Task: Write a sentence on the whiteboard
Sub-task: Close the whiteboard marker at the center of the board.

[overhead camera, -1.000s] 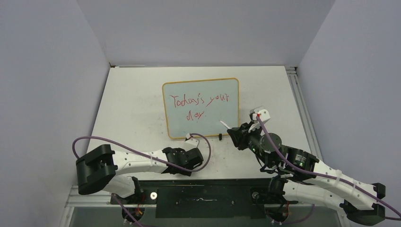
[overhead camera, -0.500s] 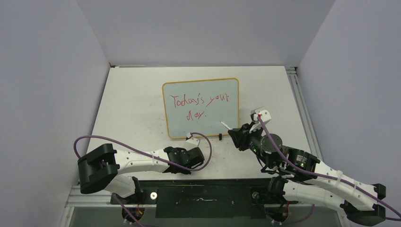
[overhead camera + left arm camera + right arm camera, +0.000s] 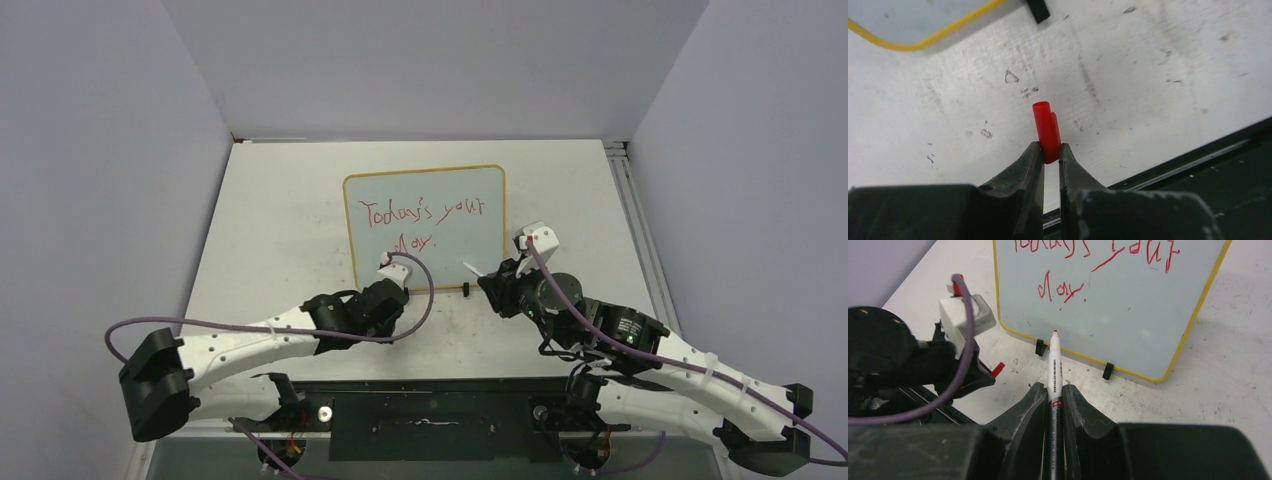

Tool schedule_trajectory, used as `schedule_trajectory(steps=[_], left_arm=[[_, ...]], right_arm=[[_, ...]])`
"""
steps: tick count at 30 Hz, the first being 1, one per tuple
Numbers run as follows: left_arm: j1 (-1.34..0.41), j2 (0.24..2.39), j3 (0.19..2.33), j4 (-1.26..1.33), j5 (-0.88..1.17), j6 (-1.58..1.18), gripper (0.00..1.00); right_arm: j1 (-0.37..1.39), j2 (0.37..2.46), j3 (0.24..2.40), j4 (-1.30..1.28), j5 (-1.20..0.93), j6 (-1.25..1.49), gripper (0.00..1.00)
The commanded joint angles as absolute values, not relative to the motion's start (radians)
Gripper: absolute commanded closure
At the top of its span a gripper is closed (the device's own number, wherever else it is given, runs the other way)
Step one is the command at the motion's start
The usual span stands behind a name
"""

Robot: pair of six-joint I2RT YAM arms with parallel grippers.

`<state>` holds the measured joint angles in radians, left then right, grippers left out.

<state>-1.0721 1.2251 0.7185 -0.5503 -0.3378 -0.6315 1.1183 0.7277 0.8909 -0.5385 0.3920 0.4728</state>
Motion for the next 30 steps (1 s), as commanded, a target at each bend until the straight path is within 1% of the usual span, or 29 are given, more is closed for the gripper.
schedule_trajectory(steps=[1,4,7,10,13,16,21,30], left_arm=[[-1.023,1.066,0.789,-0.485,-0.248,-0.424,1.00],[-0.910,1.003,0.798,-0.513,-0.208,-0.351,1.00],[-0.776,0.968,0.807,-0.504,-0.068,-0.259,1.00],[-0.740,0.914,0.798,-0.451,0.057,-0.131,1.00],[-0.739,0.875,0.771,-0.421,0.155,-0.033,1.00],[-0.741,0.849,0.750,-0.392,0.279,-0.005,1.00],[-0.762,0.848,0.735,-0.367,0.434,-0.005,1.00],[-0.896,0.916,0.739,-0.384,0.439,0.028,1.00]], right_arm=[[1.044,0.787,0.964,-0.544,0.262,0.429,0.95],[0.895,0.820,0.971,-0.522,0.075,0.398,0.95],[0.739,0.852,0.980,-0.493,-0.173,0.367,0.95],[0.601,0.894,0.994,-0.468,-0.438,0.347,0.95],[0.523,0.905,0.996,-0.451,-0.590,0.326,0.95],[0.484,0.923,0.985,-0.463,-0.639,0.313,0.95],[0.481,0.965,0.954,-0.437,-0.841,0.337,0.95],[0.482,1.006,0.907,-0.462,-1.034,0.300,0.95]])
